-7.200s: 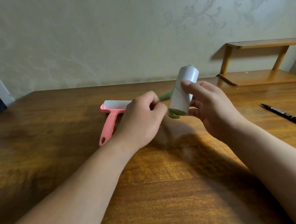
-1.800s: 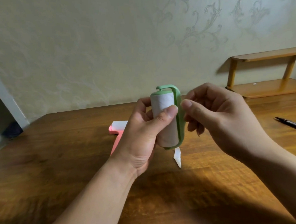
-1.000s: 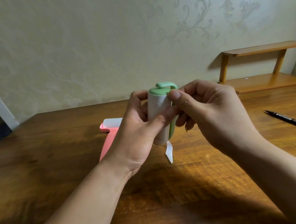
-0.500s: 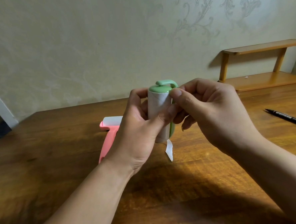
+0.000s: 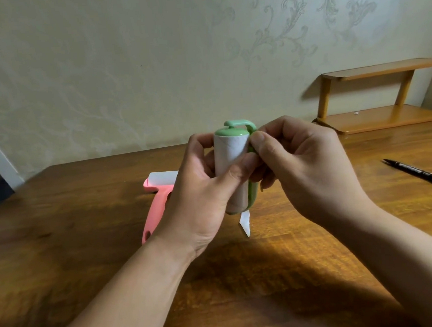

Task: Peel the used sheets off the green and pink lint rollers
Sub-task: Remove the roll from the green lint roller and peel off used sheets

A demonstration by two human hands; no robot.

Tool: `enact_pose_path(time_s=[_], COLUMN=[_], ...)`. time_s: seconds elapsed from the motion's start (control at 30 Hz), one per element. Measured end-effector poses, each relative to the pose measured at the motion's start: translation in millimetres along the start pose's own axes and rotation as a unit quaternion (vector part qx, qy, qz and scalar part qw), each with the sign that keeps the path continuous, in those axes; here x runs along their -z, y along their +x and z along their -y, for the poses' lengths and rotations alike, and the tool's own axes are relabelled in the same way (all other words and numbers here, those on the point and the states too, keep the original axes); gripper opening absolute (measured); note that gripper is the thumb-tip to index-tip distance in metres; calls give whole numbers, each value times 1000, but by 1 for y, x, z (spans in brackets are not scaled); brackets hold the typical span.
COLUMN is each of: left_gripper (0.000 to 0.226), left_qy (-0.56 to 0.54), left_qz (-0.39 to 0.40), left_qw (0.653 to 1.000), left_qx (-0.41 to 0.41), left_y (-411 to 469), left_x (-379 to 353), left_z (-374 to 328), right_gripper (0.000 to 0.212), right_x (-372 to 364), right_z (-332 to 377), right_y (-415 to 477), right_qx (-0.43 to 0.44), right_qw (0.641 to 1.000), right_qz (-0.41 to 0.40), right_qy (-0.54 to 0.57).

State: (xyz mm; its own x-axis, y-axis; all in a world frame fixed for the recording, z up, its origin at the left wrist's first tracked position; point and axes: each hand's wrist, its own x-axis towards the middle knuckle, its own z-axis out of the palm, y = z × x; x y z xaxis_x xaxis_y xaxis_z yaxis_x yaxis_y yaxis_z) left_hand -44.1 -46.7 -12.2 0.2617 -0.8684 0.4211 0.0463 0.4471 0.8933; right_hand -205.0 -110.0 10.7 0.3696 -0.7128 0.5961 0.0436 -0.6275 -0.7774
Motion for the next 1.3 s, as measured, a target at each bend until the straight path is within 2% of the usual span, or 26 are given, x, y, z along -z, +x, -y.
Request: enact_pose_path(time_s=[0.17,0.7,0.93,1.13,1.3], left_gripper=[62,51,44,54,48], left_qy=[-6,55,36,13,28], left_qz=[11,36,40,16,16], left_qw=[1000,997,998,1000,999], left_qx=[-2,-26,-22,14,15], left_y=[0,6,2,1,2], left_x=[3,15,9,9,12], left_z=[-1,-1,-1,-3,-3], right_gripper=[11,16,20,6,4], right_x=[1,4,2,1,1], right_z=[3,2,-2,-3,-5], right_y=[-1,-2,0,1,0], right_qx=[3,12,19,22,32], right_qw=[1000,999,999,999,999], right_qz=[14,31,8,9,16], right_qy=[4,-26,-42,-32,-10])
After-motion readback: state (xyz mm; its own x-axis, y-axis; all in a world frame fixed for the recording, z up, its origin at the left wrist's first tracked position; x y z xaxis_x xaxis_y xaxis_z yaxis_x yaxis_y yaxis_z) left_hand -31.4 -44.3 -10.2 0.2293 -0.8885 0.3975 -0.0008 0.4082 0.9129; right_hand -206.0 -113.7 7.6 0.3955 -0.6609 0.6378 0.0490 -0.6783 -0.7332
